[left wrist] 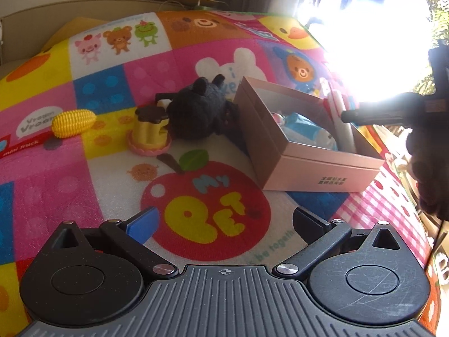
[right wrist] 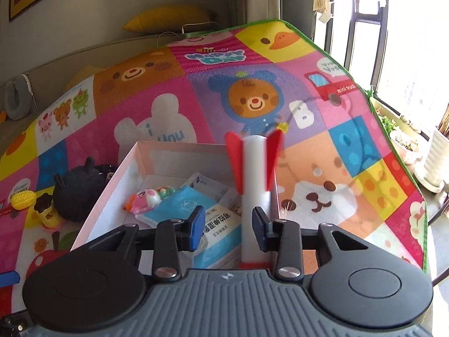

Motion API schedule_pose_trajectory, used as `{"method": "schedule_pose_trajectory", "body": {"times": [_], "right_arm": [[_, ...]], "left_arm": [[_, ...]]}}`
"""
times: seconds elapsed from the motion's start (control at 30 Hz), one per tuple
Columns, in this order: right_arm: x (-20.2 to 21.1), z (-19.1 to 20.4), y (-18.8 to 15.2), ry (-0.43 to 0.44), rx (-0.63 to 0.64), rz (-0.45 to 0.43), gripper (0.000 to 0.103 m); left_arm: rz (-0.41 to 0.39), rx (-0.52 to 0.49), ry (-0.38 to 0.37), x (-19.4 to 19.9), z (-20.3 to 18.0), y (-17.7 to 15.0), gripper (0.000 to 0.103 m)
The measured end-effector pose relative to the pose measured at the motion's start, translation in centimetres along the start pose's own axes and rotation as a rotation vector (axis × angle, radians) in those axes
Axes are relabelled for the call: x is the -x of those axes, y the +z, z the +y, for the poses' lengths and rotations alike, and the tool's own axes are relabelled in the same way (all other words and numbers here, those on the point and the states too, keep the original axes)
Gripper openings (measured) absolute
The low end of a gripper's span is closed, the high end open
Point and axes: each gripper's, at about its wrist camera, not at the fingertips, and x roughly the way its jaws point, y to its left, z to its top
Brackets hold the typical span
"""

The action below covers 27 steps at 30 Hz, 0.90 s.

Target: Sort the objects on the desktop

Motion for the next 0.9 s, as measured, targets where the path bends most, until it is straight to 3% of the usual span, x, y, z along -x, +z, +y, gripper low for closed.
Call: {"method": "schedule_pose_trajectory", "body": {"times": [0.1, 0.2, 0.37, 0.53, 0.77, 0.9], "right_arm": [[-2.6, 0.5, 0.4, -0.055, 0.025, 0.035, 0.016], [-4.3, -0.9, -0.1, 0.009, -0.072, 0.146, 0.015], [-2.7, -1.3, -1.0, 0.034, -0.082, 0.092, 0.014], [-3.2, -1.1, 0.8, -0.125, -0.018, -0.039, 0.014], [-7.7, -1.2, 1.2, -0.06, -0.037, 0.025, 0.014], [-7.0, -0.7, 1.7, -0.05, -0.023, 0.058, 0.014]], "left_arm": [[-0.008, -0.024, 0.006, 0.4, -0.1, -0.4, 0.103], [-0.016, -0.011, 0.043, 0.7, 1.0, -0.5, 0.103], [-0.01, 0.074, 0.091, 0.2, 3.3, -0.5, 0.103], [-0.021, 0.077, 0.069, 0.4, 3.1, -0.8, 0.103], [-0.013, 0.058, 0.064, 0.2, 3.0, -0.9, 0.103], [-0.022, 0.063, 0.062, 0.0, 3.7, -0.6, 0.103]]}}
